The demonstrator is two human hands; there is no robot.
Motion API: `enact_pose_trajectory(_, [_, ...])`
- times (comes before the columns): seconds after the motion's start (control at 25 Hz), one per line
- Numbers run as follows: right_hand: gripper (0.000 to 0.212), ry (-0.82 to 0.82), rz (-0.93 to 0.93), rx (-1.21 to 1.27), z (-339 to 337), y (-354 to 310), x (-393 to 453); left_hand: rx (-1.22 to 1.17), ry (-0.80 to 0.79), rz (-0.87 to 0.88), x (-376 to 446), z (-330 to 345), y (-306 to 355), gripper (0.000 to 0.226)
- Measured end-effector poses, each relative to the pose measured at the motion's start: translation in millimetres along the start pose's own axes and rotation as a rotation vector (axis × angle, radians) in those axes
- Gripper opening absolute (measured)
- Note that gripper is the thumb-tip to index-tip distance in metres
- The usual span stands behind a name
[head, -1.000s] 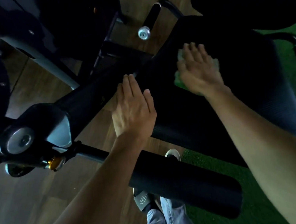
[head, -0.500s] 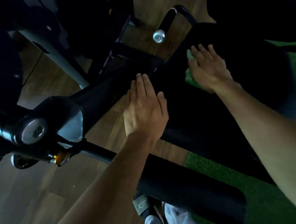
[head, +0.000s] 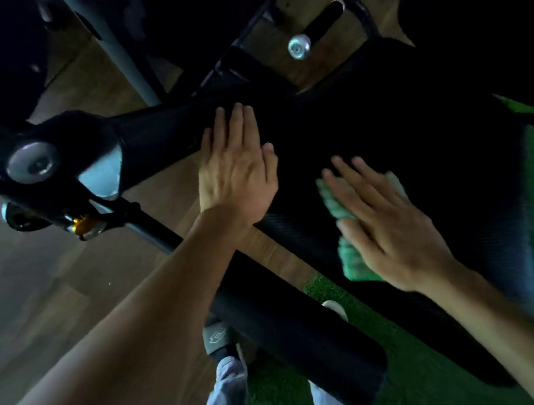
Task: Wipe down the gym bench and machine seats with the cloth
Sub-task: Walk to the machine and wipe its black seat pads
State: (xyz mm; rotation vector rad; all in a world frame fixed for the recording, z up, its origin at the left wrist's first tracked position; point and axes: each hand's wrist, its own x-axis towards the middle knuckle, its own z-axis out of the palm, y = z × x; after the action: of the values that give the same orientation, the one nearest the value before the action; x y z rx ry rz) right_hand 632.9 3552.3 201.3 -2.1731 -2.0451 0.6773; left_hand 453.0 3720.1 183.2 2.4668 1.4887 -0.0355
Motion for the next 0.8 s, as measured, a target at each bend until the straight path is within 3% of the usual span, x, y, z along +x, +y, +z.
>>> enact_pose_trajectory(0.12, [0.063,0.061,0.404,0.086,-7.2,86.6,-53.7,0.003,0.006,-0.112,-9.0,-1.3,27.3,0.067])
enact_pose_trajectory(0.24, [0.058,0.105,0.651,0.088,-13.8,121.9,5.7,0.066,-0.067,-0.04,-4.3,11.8,88.7,0.071])
enact_pose_trajectory(0.36, [0.059,0.106,0.541,0.092,-17.0,106.6,50.1,0.136,-0.153,0.057,7.5,25.8,137.8,0.07])
enact_pose_trajectory(0.48, [0.063,0.03,0.239,0.11,-11.4,99.2,-25.0,0.184,-0.165,0.069,9.8,26.7,142.5,0.069])
enact_pose_trajectory(0.56, [0.062,-0.006,0.182,0.12,-11.2,112.0,-82.2,0.2,-0.16,0.059,8.0,26.9,138.8,0.069])
enact_pose_trajectory(0.8, [0.062,0.114,0.56,0.178,-16.9,167.3,-13.5,0.279,-0.161,0.049,7.2,30.4,139.8,0.068])
